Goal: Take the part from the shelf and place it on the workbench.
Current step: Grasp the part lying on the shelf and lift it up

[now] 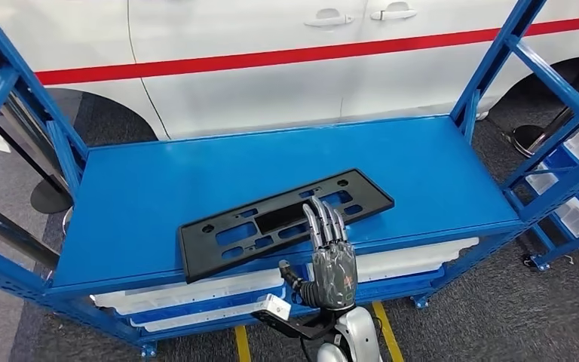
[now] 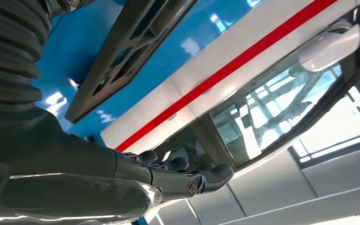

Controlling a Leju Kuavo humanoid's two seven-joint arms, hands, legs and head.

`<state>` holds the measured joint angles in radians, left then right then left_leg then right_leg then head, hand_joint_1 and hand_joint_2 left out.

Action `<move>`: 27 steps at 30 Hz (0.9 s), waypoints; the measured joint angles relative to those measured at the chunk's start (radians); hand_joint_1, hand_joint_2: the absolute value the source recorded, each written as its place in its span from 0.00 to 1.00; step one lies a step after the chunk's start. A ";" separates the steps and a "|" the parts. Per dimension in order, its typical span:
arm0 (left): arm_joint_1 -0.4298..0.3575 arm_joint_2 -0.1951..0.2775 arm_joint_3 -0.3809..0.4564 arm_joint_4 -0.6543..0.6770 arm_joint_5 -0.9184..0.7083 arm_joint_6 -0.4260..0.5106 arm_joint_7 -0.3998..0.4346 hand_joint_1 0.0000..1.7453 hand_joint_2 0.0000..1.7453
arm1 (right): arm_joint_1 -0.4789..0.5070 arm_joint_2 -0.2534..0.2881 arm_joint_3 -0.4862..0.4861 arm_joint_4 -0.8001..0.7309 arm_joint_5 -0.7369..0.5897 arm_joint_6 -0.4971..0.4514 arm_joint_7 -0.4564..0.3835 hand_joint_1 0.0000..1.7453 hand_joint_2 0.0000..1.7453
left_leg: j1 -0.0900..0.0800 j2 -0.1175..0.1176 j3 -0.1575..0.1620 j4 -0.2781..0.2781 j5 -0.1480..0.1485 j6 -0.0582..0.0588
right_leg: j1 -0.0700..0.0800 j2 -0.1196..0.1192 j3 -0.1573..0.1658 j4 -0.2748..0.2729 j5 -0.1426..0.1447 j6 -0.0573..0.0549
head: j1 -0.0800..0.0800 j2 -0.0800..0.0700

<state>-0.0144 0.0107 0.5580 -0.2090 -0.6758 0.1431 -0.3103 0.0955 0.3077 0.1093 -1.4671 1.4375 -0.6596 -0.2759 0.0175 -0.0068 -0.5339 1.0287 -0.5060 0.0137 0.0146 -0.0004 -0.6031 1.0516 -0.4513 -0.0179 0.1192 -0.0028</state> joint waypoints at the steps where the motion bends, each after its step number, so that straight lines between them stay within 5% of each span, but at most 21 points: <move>1: 0.000 0.000 0.001 0.000 -0.001 -0.001 0.000 0.00 0.00 | 0.000 0.000 0.000 0.000 0.003 0.000 0.004 0.00 1.00 | 0.001 0.001 0.001 -0.004 0.000 -0.006 | 0.000 0.000 0.005 -0.012 -0.004 -0.004 | 0.001 0.000; 4: -0.002 0.000 0.002 0.000 -0.003 -0.003 0.000 0.00 0.00 | 0.001 0.002 -0.001 0.001 0.004 0.000 0.006 0.00 1.00 | -0.001 0.006 -0.004 0.026 -0.026 -0.020 | -0.011 -0.002 0.034 -0.050 0.003 -0.011 | 0.000 0.000; 7: -0.003 0.001 0.002 0.000 -0.011 -0.008 0.001 0.00 0.00 | 0.001 0.002 -0.001 0.005 0.001 0.000 0.007 0.00 1.00 | 0.000 0.006 -0.088 0.190 -0.106 -0.032 | -0.012 -0.007 0.046 -0.061 0.006 -0.018 | 0.000 0.000; 9: 0.000 0.002 0.002 0.000 -0.015 -0.011 0.003 0.00 0.00 | 0.001 0.002 -0.002 0.011 -0.002 0.000 0.010 0.00 1.00 | 0.003 0.006 -0.123 0.240 -0.104 -0.039 | -0.012 -0.005 0.044 -0.055 0.001 -0.018 | 0.000 0.000; 13: -0.001 0.004 0.002 0.000 -0.018 -0.014 0.005 0.00 0.00 | 0.000 0.002 -0.003 0.017 -0.002 0.000 0.018 0.00 1.00 | 0.005 0.005 -0.041 0.047 0.011 -0.037 | -0.014 -0.002 0.037 -0.024 -0.018 0.000 | 0.000 0.000; 18: -0.002 0.004 0.002 0.000 -0.020 -0.016 0.006 0.00 0.00 | 0.000 0.001 -0.005 0.019 -0.002 0.000 0.019 0.00 1.00 | 0.003 0.002 -0.036 0.011 0.028 0.000 | -0.012 0.000 0.021 0.000 -0.029 0.025 | 0.000 0.000; 20: -0.004 0.004 0.002 0.000 -0.025 -0.016 0.007 0.00 0.00 | 0.000 0.000 -0.005 0.021 -0.002 0.000 0.024 0.00 1.00 | 0.006 0.004 -0.043 0.005 0.035 0.015 | -0.016 0.001 -0.006 0.064 -0.079 0.036 | 0.000 0.000; 23: -0.004 0.003 0.002 0.000 -0.040 -0.015 0.007 0.00 0.00 | -0.001 -0.002 -0.006 0.031 0.008 0.000 0.055 0.00 1.00 | 0.005 0.006 -0.056 0.006 0.043 0.021 | -0.023 0.001 -0.073 0.231 -0.167 0.048 | 0.000 0.000; 25: -0.003 0.003 0.004 0.000 -0.052 -0.013 0.006 0.00 0.00 | -0.001 -0.006 -0.004 0.041 0.019 0.000 0.088 0.00 1.00 | 0.005 0.006 -0.061 0.006 0.047 0.019 | -0.026 0.001 -0.063 0.237 -0.149 0.049 | 0.000 0.000; 27: -0.003 0.001 0.007 0.000 -0.062 -0.012 0.004 0.00 0.00 | -0.005 -0.010 0.000 0.052 0.030 0.000 0.119 0.00 1.00 | 0.005 0.005 -0.062 0.006 0.051 0.015 | -0.026 0.001 0.010 0.113 -0.090 0.041 | 0.000 0.000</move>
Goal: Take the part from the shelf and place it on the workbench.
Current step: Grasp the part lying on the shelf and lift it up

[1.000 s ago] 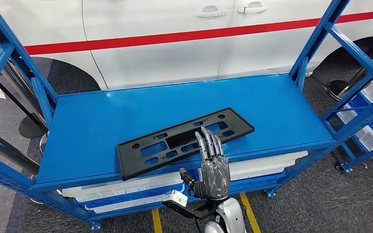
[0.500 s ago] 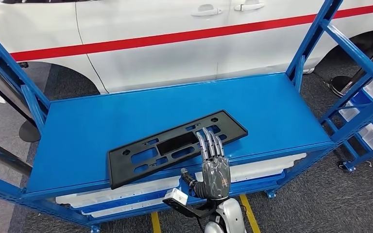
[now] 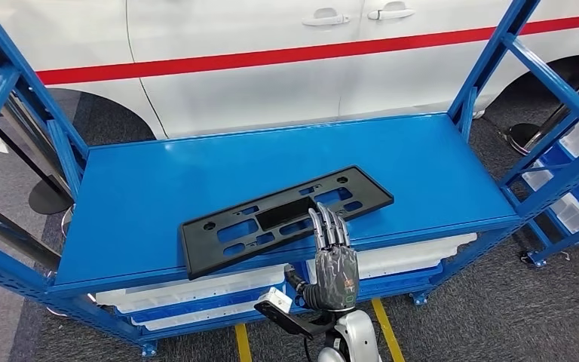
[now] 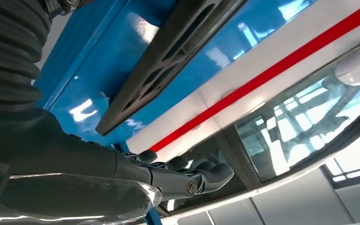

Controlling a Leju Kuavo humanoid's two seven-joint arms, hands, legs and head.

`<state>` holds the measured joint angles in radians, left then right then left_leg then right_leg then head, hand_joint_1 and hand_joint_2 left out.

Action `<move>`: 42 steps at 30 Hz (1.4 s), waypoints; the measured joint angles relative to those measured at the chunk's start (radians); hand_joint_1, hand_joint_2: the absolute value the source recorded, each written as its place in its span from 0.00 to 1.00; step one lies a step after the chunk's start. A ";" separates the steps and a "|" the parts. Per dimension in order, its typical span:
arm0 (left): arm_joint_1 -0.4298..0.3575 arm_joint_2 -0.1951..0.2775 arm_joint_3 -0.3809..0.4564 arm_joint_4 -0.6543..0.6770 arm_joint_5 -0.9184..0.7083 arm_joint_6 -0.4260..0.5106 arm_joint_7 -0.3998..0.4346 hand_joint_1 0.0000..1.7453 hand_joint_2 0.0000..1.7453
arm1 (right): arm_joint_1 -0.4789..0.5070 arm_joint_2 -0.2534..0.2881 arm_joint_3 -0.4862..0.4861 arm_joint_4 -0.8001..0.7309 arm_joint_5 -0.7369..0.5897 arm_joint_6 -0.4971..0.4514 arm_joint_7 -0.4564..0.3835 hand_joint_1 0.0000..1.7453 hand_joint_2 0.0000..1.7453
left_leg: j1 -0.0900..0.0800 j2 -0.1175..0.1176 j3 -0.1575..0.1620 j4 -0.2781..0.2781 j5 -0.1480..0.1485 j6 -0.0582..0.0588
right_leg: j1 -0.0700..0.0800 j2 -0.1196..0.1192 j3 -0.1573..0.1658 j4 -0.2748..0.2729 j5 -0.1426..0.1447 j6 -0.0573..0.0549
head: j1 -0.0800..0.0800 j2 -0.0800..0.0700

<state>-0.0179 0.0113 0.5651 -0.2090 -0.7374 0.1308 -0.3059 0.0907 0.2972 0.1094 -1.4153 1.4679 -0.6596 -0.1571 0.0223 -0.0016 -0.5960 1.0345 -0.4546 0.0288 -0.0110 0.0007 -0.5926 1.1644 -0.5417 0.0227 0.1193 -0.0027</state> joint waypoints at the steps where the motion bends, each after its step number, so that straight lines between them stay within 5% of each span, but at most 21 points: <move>1: 0.000 -0.001 0.002 0.000 -0.005 0.001 -0.001 0.00 0.00 | -0.003 -0.002 0.004 0.006 0.005 0.000 0.015 0.00 1.00 | 0.000 0.000 -0.001 0.000 0.002 -0.004 | 0.003 0.000 0.037 -0.066 0.019 -0.005 | 0.000 0.000; 3: -0.001 -0.004 0.009 0.000 -0.014 0.002 -0.004 0.00 0.00 | -0.010 -0.008 0.011 0.020 0.011 0.000 0.043 0.00 1.00 | 0.000 0.000 -0.001 -0.002 0.009 -0.015 | 0.011 0.000 0.073 -0.137 0.030 -0.015 | 0.000 0.000; 7: -0.003 -0.009 0.022 0.000 -0.029 0.004 -0.005 0.00 0.00 | -0.018 -0.018 0.022 0.054 0.002 0.000 0.060 0.00 1.00 | 0.001 0.001 -0.009 0.009 0.001 -0.039 | 0.010 -0.002 0.073 -0.163 0.046 -0.039 | 0.000 0.000; 10: -0.002 -0.010 0.031 0.000 -0.036 0.005 -0.005 0.00 0.00 | -0.021 -0.023 0.025 0.083 0.006 0.000 0.064 0.00 1.00 | 0.002 0.001 -0.075 0.165 -0.096 -0.043 | 0.010 -0.007 0.069 -0.172 0.058 -0.054 | -0.001 0.000; 12: 0.001 -0.010 0.038 0.000 -0.041 0.005 -0.005 0.00 0.00 | -0.021 -0.027 0.025 0.103 0.013 0.000 0.071 0.00 1.00 | 0.002 0.001 -0.109 0.256 -0.125 -0.047 | 0.012 -0.008 0.064 -0.169 0.059 -0.055 | -0.001 0.000; 14: 0.002 -0.011 0.044 0.000 -0.049 0.003 -0.005 0.00 0.00 | -0.024 -0.031 0.025 0.121 0.019 0.000 0.081 0.00 1.00 | 0.003 0.001 -0.078 0.212 -0.082 -0.048 | 0.013 -0.008 0.063 -0.163 0.057 -0.054 | -0.001 0.000; 16: 0.000 -0.011 0.047 0.000 -0.055 0.000 -0.007 0.00 0.00 | -0.035 -0.034 0.026 0.137 0.023 0.000 0.087 0.00 1.00 | 0.001 0.002 -0.005 0.082 -0.028 -0.046 | 0.013 -0.007 0.060 -0.153 0.051 -0.048 | -0.001 0.000; 18: -0.003 -0.011 0.049 0.000 -0.061 -0.003 -0.008 0.00 0.00 | -0.052 -0.037 0.027 0.153 0.025 0.000 0.090 0.00 1.00 | -0.003 0.001 0.033 0.009 -0.017 -0.038 | 0.017 -0.006 0.055 -0.142 0.045 -0.040 | 0.000 0.000; 22: -0.005 -0.015 0.053 0.000 -0.070 -0.013 -0.007 0.00 0.00 | -0.091 -0.038 0.033 0.183 0.015 0.000 0.096 0.00 1.00 | -0.001 0.002 0.031 -0.006 -0.019 -0.015 | 0.016 -0.004 0.044 -0.119 0.031 -0.021 | 0.000 0.000; 26: -0.008 -0.019 0.067 0.000 -0.076 -0.026 -0.007 0.00 0.00 | -0.126 -0.038 0.043 0.208 -0.011 0.000 0.086 0.00 1.00 | 0.002 0.003 0.028 -0.010 -0.019 0.003 | 0.007 -0.002 -0.064 0.094 -0.066 0.001 | 0.000 0.000; 28: -0.007 -0.020 0.072 0.000 -0.079 -0.028 -0.006 0.00 0.00 | -0.131 -0.036 0.048 0.218 -0.018 0.000 0.080 0.00 1.00 | 0.002 0.001 0.030 -0.010 -0.022 0.003 | 0.002 -0.002 -0.097 0.146 -0.060 0.004 | 0.000 0.000; 32: -0.007 -0.026 0.079 0.000 -0.082 -0.029 -0.004 0.00 0.00 | -0.144 -0.027 0.059 0.228 -0.026 0.000 0.078 0.00 1.00 | 0.000 -0.003 0.046 -0.010 -0.031 -0.009 | 0.003 -0.002 -0.001 -0.079 0.069 -0.010 | 0.000 0.000; 39: -0.009 -0.028 0.082 0.000 -0.082 -0.029 -0.004 0.00 0.00 | -0.149 -0.025 0.062 0.231 -0.027 0.000 0.078 0.00 1.00 | -0.003 -0.003 0.047 -0.010 -0.035 -0.017 | 0.010 -0.003 0.017 -0.128 0.070 -0.017 | 0.000 0.000; 41: -0.009 -0.028 0.086 0.000 -0.082 -0.029 -0.004 0.00 0.00 | -0.150 -0.021 0.062 0.232 -0.027 0.000 0.078 0.00 1.00 | -0.001 -0.002 0.048 -0.010 -0.037 -0.028 | 0.010 -0.002 0.023 -0.139 0.068 -0.024 | 0.000 0.000; 42: -0.010 -0.028 0.089 0.000 -0.083 -0.030 -0.003 0.00 0.00 | -0.151 -0.018 0.063 0.234 -0.027 0.000 0.078 0.00 1.00 | 0.001 -0.001 0.027 0.032 -0.057 -0.036 | 0.009 -0.002 0.034 -0.148 0.065 -0.033 | 0.000 0.000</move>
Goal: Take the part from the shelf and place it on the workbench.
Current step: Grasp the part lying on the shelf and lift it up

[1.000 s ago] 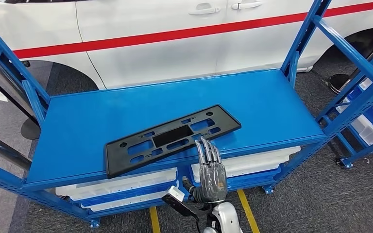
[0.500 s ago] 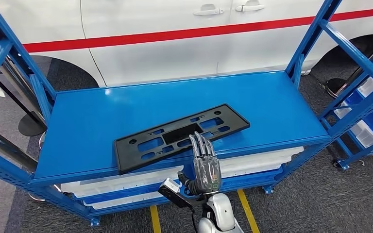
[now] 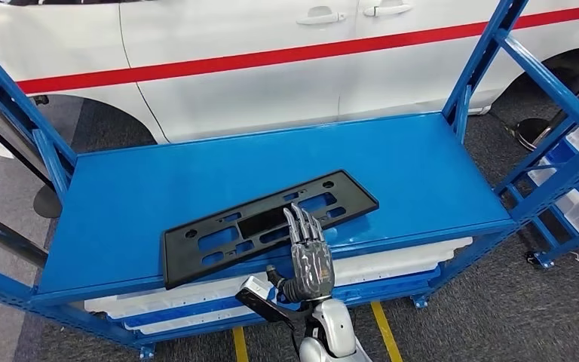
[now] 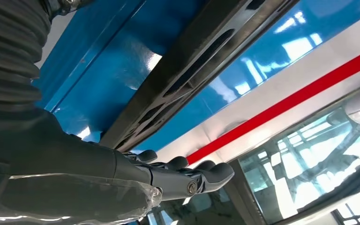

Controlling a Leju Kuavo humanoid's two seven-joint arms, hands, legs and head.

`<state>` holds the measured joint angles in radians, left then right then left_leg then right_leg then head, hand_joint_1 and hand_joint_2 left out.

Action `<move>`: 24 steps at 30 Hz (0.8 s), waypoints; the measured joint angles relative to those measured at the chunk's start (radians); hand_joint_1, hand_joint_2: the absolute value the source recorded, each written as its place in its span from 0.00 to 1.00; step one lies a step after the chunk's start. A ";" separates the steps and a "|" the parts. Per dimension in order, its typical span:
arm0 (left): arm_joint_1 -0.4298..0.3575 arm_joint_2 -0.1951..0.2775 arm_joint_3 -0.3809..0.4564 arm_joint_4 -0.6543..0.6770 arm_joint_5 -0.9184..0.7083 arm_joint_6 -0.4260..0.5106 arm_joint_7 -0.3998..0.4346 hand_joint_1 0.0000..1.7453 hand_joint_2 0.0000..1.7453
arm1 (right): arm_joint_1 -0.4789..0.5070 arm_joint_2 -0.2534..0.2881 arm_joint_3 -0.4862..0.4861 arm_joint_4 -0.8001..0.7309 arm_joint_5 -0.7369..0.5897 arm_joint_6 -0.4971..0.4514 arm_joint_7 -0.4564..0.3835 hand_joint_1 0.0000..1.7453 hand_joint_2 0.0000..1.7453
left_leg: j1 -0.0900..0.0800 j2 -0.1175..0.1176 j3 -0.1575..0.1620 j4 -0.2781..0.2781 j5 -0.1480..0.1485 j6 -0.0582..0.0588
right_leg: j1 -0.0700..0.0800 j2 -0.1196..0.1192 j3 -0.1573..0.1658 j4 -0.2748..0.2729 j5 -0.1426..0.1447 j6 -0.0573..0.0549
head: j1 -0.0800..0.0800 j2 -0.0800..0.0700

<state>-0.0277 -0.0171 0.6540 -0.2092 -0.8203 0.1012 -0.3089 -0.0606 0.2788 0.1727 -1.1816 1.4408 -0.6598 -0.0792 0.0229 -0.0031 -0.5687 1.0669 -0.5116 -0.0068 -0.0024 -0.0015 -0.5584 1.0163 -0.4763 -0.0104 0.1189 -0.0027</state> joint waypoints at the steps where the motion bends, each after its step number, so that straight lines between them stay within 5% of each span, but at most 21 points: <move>1: 0.002 0.000 0.002 0.000 -0.002 -0.001 0.003 0.00 0.00 | -0.001 0.002 0.002 0.004 0.002 0.000 0.001 0.00 1.00 | 0.001 0.001 -0.043 0.070 -0.015 -0.007 | -0.001 0.000 0.018 -0.008 -0.008 -0.009 | 0.000 0.000; 3: 0.005 -0.001 0.006 0.000 -0.011 -0.002 0.009 0.00 0.00 | -0.003 0.005 0.009 0.012 0.013 0.000 0.009 0.00 1.00 | 0.001 0.002 -0.120 0.171 -0.012 -0.013 | -0.002 0.001 0.054 -0.015 -0.030 -0.019 | 0.000 0.000; 4: 0.007 -0.001 0.007 0.000 -0.016 -0.002 0.012 0.00 0.00 | -0.004 0.004 0.013 0.016 0.021 0.000 0.015 0.00 1.00 | 0.002 0.002 -0.125 0.147 0.030 -0.015 | -0.002 0.002 0.069 -0.013 -0.042 -0.017 | 0.000 0.000; 7: 0.005 -0.001 0.011 0.000 -0.029 -0.002 0.017 0.00 0.00 | -0.007 0.002 0.026 0.025 0.038 0.000 0.038 0.00 1.00 | -0.001 0.003 -0.072 0.010 0.094 -0.006 | 0.002 0.003 0.078 0.000 -0.070 -0.001 | -0.001 0.000; 12: 0.004 -0.005 0.016 0.000 -0.052 0.002 0.031 0.00 0.00 | -0.018 -0.008 0.051 0.032 0.051 0.000 0.073 0.00 1.00 | -0.002 0.001 -0.056 -0.018 0.071 0.023 | 0.004 0.003 0.078 0.012 -0.092 0.020 | -0.003 0.000; 14: 0.003 -0.006 0.021 0.000 -0.056 0.001 0.033 0.00 0.00 | -0.024 -0.014 0.058 0.035 0.052 0.000 0.077 0.00 1.00 | 0.001 0.001 -0.045 -0.024 0.067 0.031 | 0.001 0.002 0.048 0.078 -0.123 0.029 | -0.002 0.000; 17: 0.000 -0.006 0.028 0.000 -0.058 0.000 0.033 0.00 0.00 | -0.028 -0.025 0.067 0.043 0.054 0.000 0.079 0.00 1.00 | 0.000 0.001 -0.036 -0.027 0.059 0.039 | -0.004 0.002 -0.069 0.260 -0.180 0.040 | -0.002 0.000; 19: 0.000 -0.006 0.030 0.000 -0.063 -0.001 0.034 0.00 0.00 | -0.029 -0.030 0.073 0.050 0.061 0.000 0.092 0.00 1.00 | 0.000 0.000 -0.028 -0.026 0.053 0.039 | -0.005 0.002 -0.105 0.273 -0.141 0.040 | -0.002 0.000; 22: 0.000 -0.007 0.032 0.000 -0.083 -0.001 0.035 0.00 0.00 | -0.044 -0.039 0.090 0.062 0.089 0.000 0.137 0.00 1.00 | -0.002 -0.001 -0.013 -0.028 0.045 0.035 | 0.000 0.002 -0.048 0.094 -0.016 0.024 | -0.002 0.000; 24: -0.003 -0.008 0.034 0.000 -0.100 -0.001 0.034 0.00 0.00 | -0.069 -0.050 0.110 0.080 0.112 0.000 0.180 0.00 1.00 | -0.002 -0.001 -0.011 -0.031 0.044 0.025 | 0.007 0.003 -0.024 0.026 0.006 0.012 | -0.001 0.000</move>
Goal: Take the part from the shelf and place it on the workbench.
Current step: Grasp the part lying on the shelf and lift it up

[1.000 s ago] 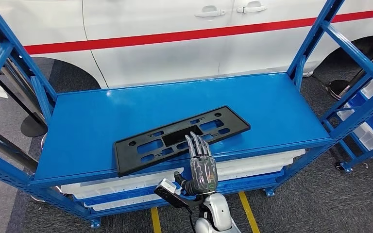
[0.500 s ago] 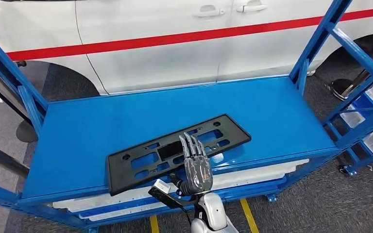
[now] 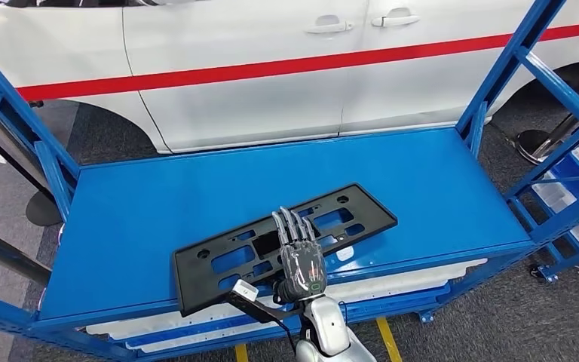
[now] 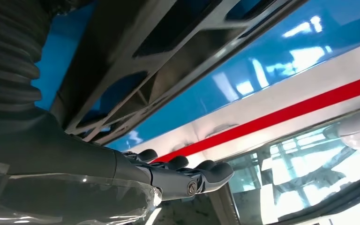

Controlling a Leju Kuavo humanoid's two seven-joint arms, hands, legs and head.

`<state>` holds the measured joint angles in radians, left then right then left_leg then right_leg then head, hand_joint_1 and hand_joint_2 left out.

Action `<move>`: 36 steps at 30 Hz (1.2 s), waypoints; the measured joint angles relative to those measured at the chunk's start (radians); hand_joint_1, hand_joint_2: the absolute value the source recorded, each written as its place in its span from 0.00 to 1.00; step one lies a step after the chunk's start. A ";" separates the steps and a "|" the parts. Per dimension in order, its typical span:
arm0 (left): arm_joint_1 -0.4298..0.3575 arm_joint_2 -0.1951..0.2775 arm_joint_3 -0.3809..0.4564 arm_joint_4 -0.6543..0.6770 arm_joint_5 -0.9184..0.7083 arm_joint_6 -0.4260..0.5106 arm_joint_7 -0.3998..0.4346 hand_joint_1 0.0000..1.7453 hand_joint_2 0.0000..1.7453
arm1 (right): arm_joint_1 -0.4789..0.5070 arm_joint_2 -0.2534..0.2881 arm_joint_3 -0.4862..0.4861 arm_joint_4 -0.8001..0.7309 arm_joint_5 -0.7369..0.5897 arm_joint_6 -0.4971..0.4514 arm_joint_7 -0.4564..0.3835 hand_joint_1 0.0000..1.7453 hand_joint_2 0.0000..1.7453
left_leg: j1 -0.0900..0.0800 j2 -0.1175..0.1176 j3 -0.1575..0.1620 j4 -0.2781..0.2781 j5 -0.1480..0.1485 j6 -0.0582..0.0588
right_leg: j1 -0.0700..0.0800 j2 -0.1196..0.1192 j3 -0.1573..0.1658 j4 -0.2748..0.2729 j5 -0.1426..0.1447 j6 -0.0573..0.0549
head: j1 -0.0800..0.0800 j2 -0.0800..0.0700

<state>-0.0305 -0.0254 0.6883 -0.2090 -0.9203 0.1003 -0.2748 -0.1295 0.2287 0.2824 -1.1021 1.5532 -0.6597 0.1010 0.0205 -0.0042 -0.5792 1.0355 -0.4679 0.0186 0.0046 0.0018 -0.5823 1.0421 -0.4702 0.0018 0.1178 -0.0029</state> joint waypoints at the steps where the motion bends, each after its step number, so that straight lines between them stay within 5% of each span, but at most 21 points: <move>1: -0.002 0.000 0.001 0.000 -0.009 0.000 0.000 0.00 0.00 | -0.015 -0.008 0.014 0.011 0.008 0.001 0.026 0.00 1.00 | 0.000 0.000 0.001 -0.003 0.001 -0.006 | 0.003 0.001 0.002 -0.005 -0.003 -0.004 | 0.000 0.000; 4: -0.005 -0.001 0.008 0.000 -0.032 -0.002 -0.001 0.00 0.00 | -0.062 -0.037 0.065 0.034 0.015 0.010 0.087 0.00 1.00 | 0.000 0.002 -0.002 0.009 -0.010 -0.023 | -0.004 0.001 0.014 -0.030 0.009 -0.019 | 0.000 0.000; 8: -0.005 0.001 0.020 0.000 -0.041 -0.004 -0.001 0.00 0.00 | -0.100 -0.063 0.121 0.054 0.015 0.020 0.099 0.00 1.00 | 0.000 0.002 -0.102 0.218 -0.112 -0.030 | -0.006 -0.003 0.021 -0.040 0.014 -0.031 | 0.000 0.000; 9: -0.004 0.001 0.021 0.000 -0.043 -0.004 -0.001 0.00 0.00 | -0.103 -0.069 0.130 0.057 0.015 0.021 0.105 0.00 1.00 | 0.000 0.002 -0.121 0.252 -0.117 -0.032 | -0.005 -0.003 0.021 -0.039 0.012 -0.031 | 0.000 0.000; 10: -0.003 0.001 0.023 0.000 -0.045 -0.004 -0.001 0.00 0.00 | -0.106 -0.074 0.138 0.061 0.015 0.023 0.113 0.00 1.00 | 0.000 0.002 -0.122 0.250 -0.102 -0.033 | -0.005 -0.003 0.021 -0.037 0.010 -0.031 | 0.000 0.000; 13: -0.004 0.002 0.027 0.000 -0.056 -0.006 0.000 0.00 0.00 | -0.125 -0.093 0.160 0.068 0.015 0.036 0.142 0.00 1.00 | -0.001 0.003 -0.043 0.076 -0.010 -0.029 | -0.004 -0.002 0.020 -0.020 -0.002 -0.022 | 0.000 0.000; 15: -0.006 0.003 0.031 0.000 -0.064 -0.007 0.002 0.00 0.00 | -0.142 -0.108 0.170 0.069 0.015 0.048 0.161 0.00 1.00 | -0.005 0.001 -0.012 0.009 0.006 -0.020 | -0.002 0.000 0.015 -0.009 -0.009 -0.012 | 0.000 0.000; 17: -0.007 0.002 0.036 0.000 -0.071 -0.008 0.004 0.00 0.00 | -0.158 -0.127 0.177 0.069 0.015 0.062 0.177 0.01 1.00 | -0.008 -0.001 -0.011 0.006 0.006 -0.008 | -0.001 0.001 0.014 -0.008 -0.009 -0.002 | 0.000 0.000; 19: -0.006 0.002 0.042 0.000 -0.078 -0.010 0.005 0.00 0.00 | -0.174 -0.148 0.181 0.069 0.015 0.084 0.182 0.42 1.00 | -0.005 0.000 -0.010 0.000 0.010 0.004 | -0.004 0.000 0.008 0.005 -0.020 0.009 | 0.000 0.000; 21: -0.007 0.002 0.047 0.000 -0.085 -0.011 0.006 0.00 0.00 | -0.188 -0.166 0.182 0.069 0.015 0.116 0.178 0.87 1.00 | -0.001 0.001 -0.009 -0.004 0.014 0.014 | -0.008 0.000 -0.028 0.081 -0.065 0.021 | 0.000 0.000; 23: -0.007 0.002 0.051 0.000 -0.091 -0.014 0.006 0.00 0.00 | -0.195 -0.181 0.180 0.070 0.015 0.150 0.167 0.93 1.00 | -0.001 0.001 -0.011 -0.004 0.014 0.017 | -0.012 0.000 -0.093 0.208 -0.119 0.030 | 0.000 0.000; 25: -0.006 0.002 0.057 0.000 -0.097 -0.016 0.006 0.00 0.00 | -0.195 -0.192 0.176 0.072 0.014 0.176 0.153 0.93 1.00 | -0.001 0.000 -0.011 -0.004 0.014 0.018 | -0.016 -0.001 -0.124 0.261 -0.117 0.032 | 0.000 0.000; 29: -0.007 0.001 0.068 0.000 -0.102 -0.017 0.006 0.00 0.00 | -0.204 -0.199 0.163 0.073 0.014 0.191 0.144 0.93 1.00 | -0.003 -0.002 -0.006 -0.004 0.011 0.011 | -0.012 0.000 -0.025 0.038 0.001 0.017 | 0.000 0.000; 34: -0.009 0.000 0.070 0.000 -0.102 -0.018 0.006 0.00 0.00 | -0.213 -0.205 0.156 0.072 0.014 0.194 0.143 0.94 1.00 | -0.002 -0.001 -0.005 -0.005 0.005 -0.018 | -0.006 0.000 0.003 -0.029 0.017 -0.007 | 0.000 0.000; 36: -0.009 0.001 0.070 0.000 -0.102 -0.018 0.006 0.00 0.00 | -0.214 -0.205 0.155 0.072 0.014 0.195 0.143 0.96 1.00 | -0.001 -0.001 -0.032 0.059 -0.037 -0.025 | -0.011 -0.003 0.012 -0.042 0.023 -0.018 | 0.000 0.000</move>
<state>-0.0399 -0.0247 0.7585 -0.2094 -1.0220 0.0822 -0.2689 -0.3432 0.0240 0.4376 -1.0298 1.5674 -0.4650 0.2440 0.0192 -0.0051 -0.6110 1.0941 -0.5053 -0.0067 -0.0068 -0.0015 -0.5703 0.9998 -0.4472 -0.0162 0.1176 -0.0027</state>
